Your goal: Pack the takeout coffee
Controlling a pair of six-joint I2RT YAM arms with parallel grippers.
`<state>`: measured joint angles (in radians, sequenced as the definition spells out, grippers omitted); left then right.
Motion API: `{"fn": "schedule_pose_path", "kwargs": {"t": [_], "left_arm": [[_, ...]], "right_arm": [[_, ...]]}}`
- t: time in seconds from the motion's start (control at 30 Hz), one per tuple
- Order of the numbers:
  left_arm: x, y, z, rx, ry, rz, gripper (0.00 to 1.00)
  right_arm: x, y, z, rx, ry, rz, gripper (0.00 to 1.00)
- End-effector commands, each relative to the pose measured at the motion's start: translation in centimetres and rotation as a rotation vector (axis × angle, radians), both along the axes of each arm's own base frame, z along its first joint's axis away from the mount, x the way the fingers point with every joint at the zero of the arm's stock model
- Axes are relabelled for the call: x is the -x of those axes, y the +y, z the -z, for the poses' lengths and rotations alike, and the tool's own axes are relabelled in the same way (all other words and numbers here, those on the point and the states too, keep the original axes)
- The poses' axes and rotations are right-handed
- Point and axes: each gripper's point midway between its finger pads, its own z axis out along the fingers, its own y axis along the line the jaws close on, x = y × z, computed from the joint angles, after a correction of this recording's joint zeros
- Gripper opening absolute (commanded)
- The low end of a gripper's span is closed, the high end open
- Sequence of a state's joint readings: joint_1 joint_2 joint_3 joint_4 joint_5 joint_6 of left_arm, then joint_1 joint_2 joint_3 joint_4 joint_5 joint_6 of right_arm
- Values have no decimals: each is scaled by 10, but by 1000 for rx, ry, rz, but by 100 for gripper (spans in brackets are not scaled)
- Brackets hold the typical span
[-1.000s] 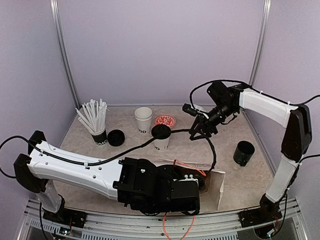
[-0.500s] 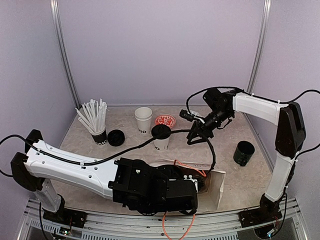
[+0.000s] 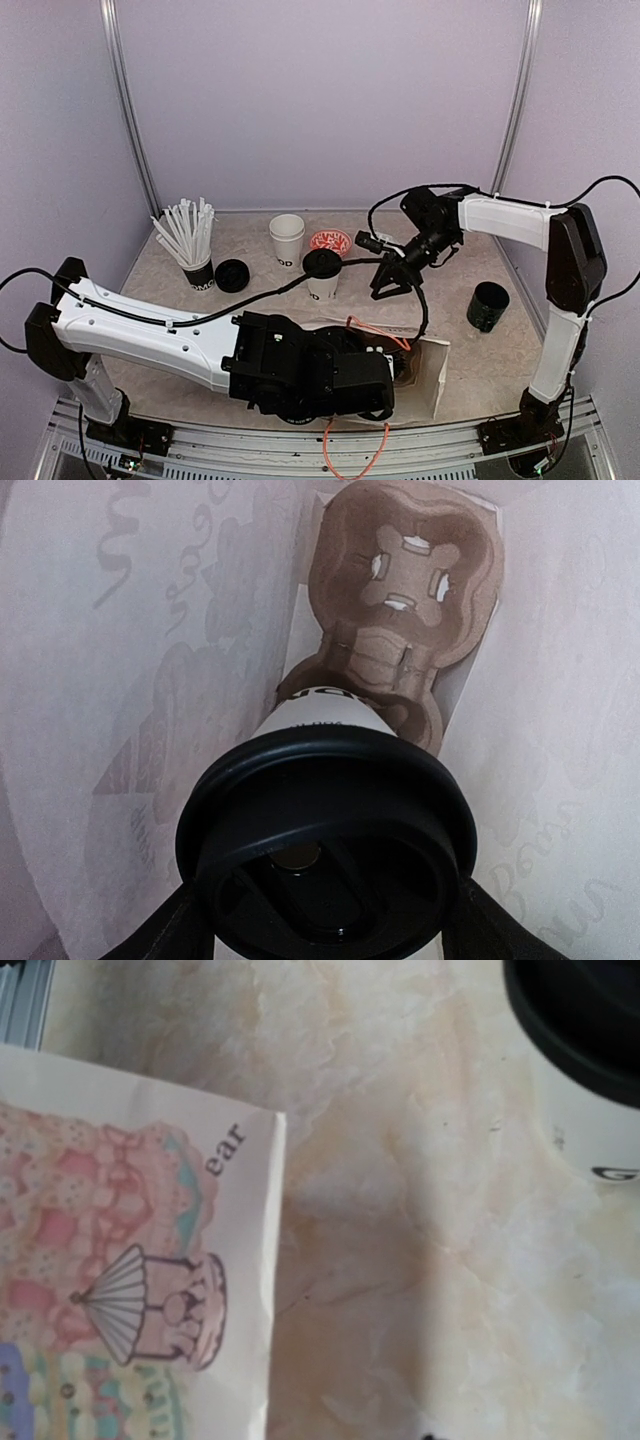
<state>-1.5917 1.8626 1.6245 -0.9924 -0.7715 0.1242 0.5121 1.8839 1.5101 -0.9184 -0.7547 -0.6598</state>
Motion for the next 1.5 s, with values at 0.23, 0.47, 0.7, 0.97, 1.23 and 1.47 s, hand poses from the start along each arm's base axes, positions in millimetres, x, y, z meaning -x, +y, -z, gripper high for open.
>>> {"fn": "schedule_pose_path", "kwargs": {"t": [0.23, 0.47, 0.7, 0.97, 1.23, 1.47], "left_arm": [[-7, -1, 10, 3, 20, 7, 68], [-10, -1, 12, -4, 19, 4, 68], [-15, 3, 11, -37, -11, -16, 68], [-20, 4, 13, -60, -29, -31, 68], [-20, 2, 4, -52, -52, -35, 68], [-24, 6, 8, -79, -63, -54, 68]], "right_arm": [[10, 14, 29, 41, 22, -33, 42], [11, 16, 38, 54, 33, -40, 42], [18, 20, 46, 59, 52, -57, 42], [27, 25, 50, 58, 66, -83, 42], [34, 27, 52, 57, 77, -99, 41], [35, 28, 52, 53, 75, -103, 42]]}}
